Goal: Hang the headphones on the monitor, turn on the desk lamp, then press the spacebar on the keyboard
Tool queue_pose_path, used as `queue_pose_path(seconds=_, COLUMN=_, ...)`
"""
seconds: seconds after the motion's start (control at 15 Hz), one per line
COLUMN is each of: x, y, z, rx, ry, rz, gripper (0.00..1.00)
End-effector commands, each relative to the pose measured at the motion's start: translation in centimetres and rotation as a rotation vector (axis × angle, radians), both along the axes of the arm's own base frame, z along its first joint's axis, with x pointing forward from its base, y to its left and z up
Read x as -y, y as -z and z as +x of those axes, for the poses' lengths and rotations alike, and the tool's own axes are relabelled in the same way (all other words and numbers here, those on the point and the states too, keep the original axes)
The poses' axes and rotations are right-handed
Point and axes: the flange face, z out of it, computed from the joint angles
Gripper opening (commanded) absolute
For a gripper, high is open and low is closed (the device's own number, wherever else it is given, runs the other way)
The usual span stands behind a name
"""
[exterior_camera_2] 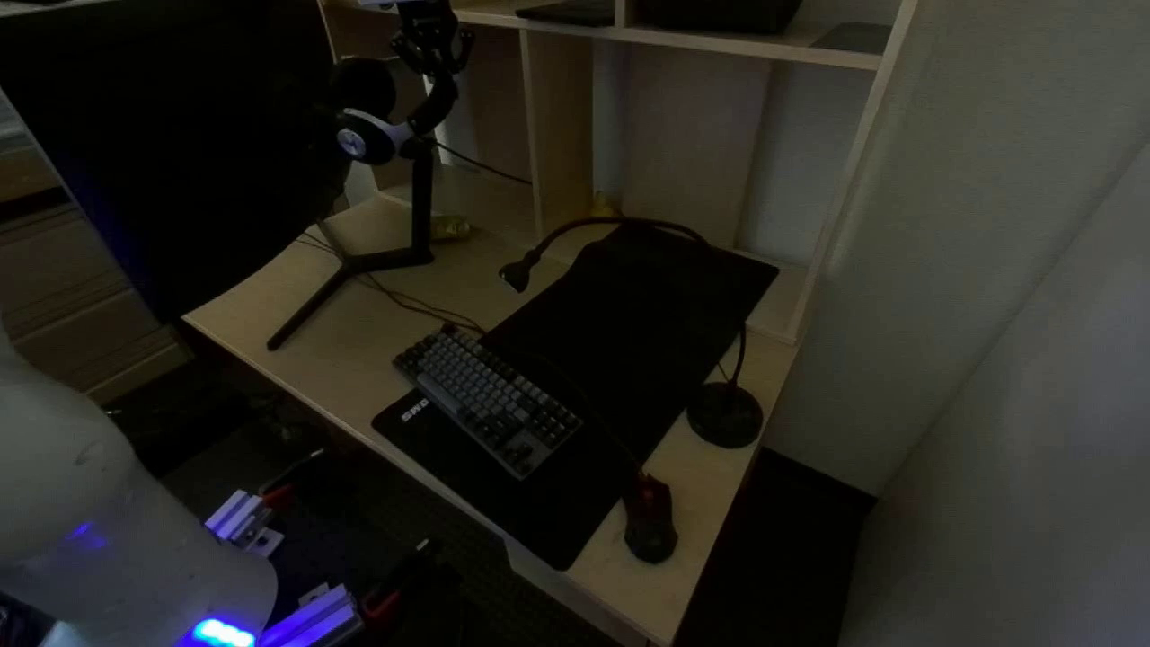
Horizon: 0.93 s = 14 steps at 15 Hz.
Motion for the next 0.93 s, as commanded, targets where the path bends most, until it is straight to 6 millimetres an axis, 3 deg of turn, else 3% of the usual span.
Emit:
queue_pose_path(seconds=0.0, x=-1.0, y=-0.2, z=0.1, rx=0.011, ry=0.011, rz=0.015, gripper=0.04)
queue_pose_path(seconds=0.47, x=-8.9, y=0.3, z=2.2, rx=0.225, ry=0.184, rz=0.043, gripper=0.04)
queue_pose_path(seconds=0.67, x=-9.2, y=2.2, z=2.9, rx=0.237, ry=0.247, rz=-0.072, gripper=0.04)
queue_pose_path(seconds=0.73, x=-9.4, y=2.5, z=2.0, rx=0.223, ry=0.212, rz=-0.034, gripper=0.17)
queue_pose_path(seconds=0.87, x=-9.3, y=3.6, z=2.7, rx=0.224, ry=0.229, rz=-0.061, gripper=0.17)
